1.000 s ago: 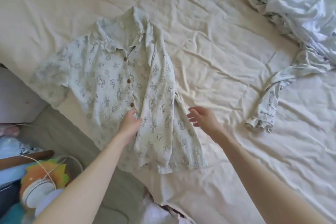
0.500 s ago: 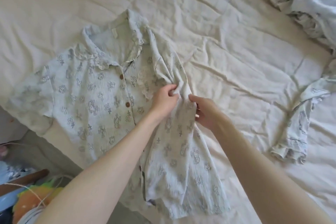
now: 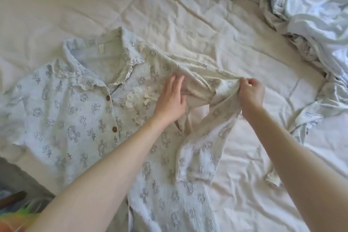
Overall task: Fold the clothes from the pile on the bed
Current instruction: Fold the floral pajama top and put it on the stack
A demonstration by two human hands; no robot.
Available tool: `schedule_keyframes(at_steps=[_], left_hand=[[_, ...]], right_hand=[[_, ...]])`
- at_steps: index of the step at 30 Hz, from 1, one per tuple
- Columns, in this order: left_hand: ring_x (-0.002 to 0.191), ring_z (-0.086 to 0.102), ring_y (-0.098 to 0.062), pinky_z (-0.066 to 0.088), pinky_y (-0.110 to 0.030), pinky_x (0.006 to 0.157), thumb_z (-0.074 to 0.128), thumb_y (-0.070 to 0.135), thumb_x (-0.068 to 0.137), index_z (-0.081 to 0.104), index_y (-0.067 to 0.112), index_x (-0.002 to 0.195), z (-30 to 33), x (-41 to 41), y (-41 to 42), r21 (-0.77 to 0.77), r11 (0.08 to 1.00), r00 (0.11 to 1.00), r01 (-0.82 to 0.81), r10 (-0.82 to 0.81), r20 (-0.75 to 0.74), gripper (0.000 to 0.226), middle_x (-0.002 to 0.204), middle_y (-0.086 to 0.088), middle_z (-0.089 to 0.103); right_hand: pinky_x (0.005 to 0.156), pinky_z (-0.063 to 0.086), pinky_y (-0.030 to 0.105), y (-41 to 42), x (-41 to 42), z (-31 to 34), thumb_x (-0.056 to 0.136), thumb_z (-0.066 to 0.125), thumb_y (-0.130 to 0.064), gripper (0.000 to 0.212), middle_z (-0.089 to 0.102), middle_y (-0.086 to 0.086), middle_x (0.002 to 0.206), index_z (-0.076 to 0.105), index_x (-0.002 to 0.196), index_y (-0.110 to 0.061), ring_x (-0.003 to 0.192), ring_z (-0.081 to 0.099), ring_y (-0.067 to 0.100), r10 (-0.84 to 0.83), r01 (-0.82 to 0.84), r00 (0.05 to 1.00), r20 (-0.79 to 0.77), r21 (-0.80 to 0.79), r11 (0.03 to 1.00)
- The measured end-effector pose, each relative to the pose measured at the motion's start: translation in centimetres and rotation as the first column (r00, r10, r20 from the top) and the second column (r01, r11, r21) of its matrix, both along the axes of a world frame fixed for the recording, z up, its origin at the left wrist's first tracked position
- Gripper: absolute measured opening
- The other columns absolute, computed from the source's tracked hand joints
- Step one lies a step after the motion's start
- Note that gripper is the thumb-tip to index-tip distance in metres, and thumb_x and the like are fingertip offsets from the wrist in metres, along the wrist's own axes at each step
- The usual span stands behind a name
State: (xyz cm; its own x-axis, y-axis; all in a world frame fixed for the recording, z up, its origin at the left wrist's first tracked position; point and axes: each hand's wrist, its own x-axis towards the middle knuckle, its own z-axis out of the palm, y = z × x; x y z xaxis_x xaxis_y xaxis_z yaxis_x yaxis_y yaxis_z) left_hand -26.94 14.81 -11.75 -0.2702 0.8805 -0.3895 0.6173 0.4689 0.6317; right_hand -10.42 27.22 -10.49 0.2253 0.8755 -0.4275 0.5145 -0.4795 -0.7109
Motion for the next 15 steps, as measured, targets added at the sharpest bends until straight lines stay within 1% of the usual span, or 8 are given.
schedule_keyframes(at_steps=[2,3,5,8,10,12,14,15], left_hand=[[0.141,0.021,-0.024,0.023,-0.036,0.113,0.041,0.017,0.097,0.015,0.021,0.15,-0.7,-0.6,-0.5,-0.198,0.954,0.956,0.226,-0.256,-0.143,0.059,0.154,-0.007,0.02],[0.136,0.028,-0.025,0.031,-0.037,0.108,0.042,0.016,0.096,0.019,0.021,0.149,-1.0,-0.7,-0.6,-0.253,0.926,0.916,0.28,-0.336,-0.22,0.058,0.15,-0.007,0.029],[0.127,0.037,-0.024,0.039,-0.037,0.098,0.043,0.012,0.095,0.03,0.023,0.144,-0.8,-1.0,-0.5,-0.27,0.928,0.875,0.257,-0.342,-0.343,0.052,0.139,-0.006,0.041],[0.123,0.041,-0.022,0.037,-0.038,0.102,0.042,0.009,0.096,0.043,0.023,0.138,-0.5,-1.4,-0.6,-0.186,0.953,0.876,0.241,-0.295,-0.381,0.044,0.132,-0.005,0.049],[0.118,0.046,-0.02,0.037,-0.037,0.102,0.039,0.01,0.097,0.05,0.02,0.133,-0.4,-2.1,-1.0,-0.099,0.968,0.873,0.231,-0.251,-0.419,0.038,0.127,-0.004,0.054],[0.115,0.046,-0.018,0.037,-0.032,0.099,0.039,0.01,0.097,0.052,0.016,0.129,-0.3,-3.2,-1.0,-0.025,0.976,0.858,0.218,-0.204,-0.471,0.035,0.125,-0.003,0.054],[0.124,0.04,-0.02,0.033,-0.033,0.105,0.04,0.007,0.096,0.048,0.014,0.134,-0.4,-4.4,-0.5,0.015,0.977,0.851,0.213,-0.178,-0.494,0.039,0.135,-0.005,0.047],[0.131,0.034,-0.022,0.029,-0.036,0.109,0.041,0.005,0.095,0.044,0.014,0.137,-0.4,-4.8,-0.2,0.013,0.978,0.851,0.21,-0.176,-0.495,0.043,0.142,-0.006,0.041]], right_hand=[[0.075,0.04,0.027,1.5,-0.4,-0.3,0.096,0.046,-0.024,0.021,0.062,0.007,0.1,0.064,0.102,-0.014,0.091,0.055,0.022,0.056,-0.059,0.995,0.086,0.028,0.998],[0.077,0.041,0.028,2.2,-0.5,-0.5,0.096,0.046,-0.024,0.024,0.064,0.009,0.104,0.064,0.105,-0.013,0.096,0.056,0.024,0.089,-0.094,0.987,0.133,0.026,0.995],[0.08,0.04,0.028,3.2,-1.0,-1.1,0.096,0.043,-0.022,0.027,0.064,0.011,0.112,0.064,0.111,-0.011,0.1,0.056,0.027,0.175,-0.174,0.96,0.22,-0.021,0.984],[0.095,0.037,0.041,3.1,-2.4,-2.0,0.097,0.04,-0.03,0.033,0.058,0.011,0.125,0.058,0.121,-0.016,0.115,0.05,0.03,0.374,-0.368,0.842,0.39,-0.094,0.925],[0.101,0.029,0.046,2.3,-4.0,-2.4,0.097,0.041,-0.039,0.039,0.051,0.008,0.134,0.055,0.129,-0.02,0.127,0.039,0.028,0.545,-0.59,0.707,0.451,-0.048,0.806],[0.105,0.025,0.048,1.8,-5.9,-2.7,0.096,0.043,-0.044,0.045,0.048,0.005,0.139,0.052,0.133,-0.02,0.132,0.035,0.025,0.677,-0.771,0.55,0.489,-0.013,0.636],[0.107,0.024,0.049,1.7,-7.9,-3.1,0.094,0.046,-0.047,0.048,0.046,0.003,0.141,0.05,0.135,-0.022,0.135,0.032,0.023,0.733,-0.851,0.435,0.523,-0.027,0.524],[0.107,0.023,0.049,1.6,-8.8,-3.4,0.093,0.047,-0.049,0.049,0.045,0.003,0.141,0.05,0.135,-0.024,0.135,0.031,0.023,0.744,-0.863,0.413,0.526,-0.034,0.503]])
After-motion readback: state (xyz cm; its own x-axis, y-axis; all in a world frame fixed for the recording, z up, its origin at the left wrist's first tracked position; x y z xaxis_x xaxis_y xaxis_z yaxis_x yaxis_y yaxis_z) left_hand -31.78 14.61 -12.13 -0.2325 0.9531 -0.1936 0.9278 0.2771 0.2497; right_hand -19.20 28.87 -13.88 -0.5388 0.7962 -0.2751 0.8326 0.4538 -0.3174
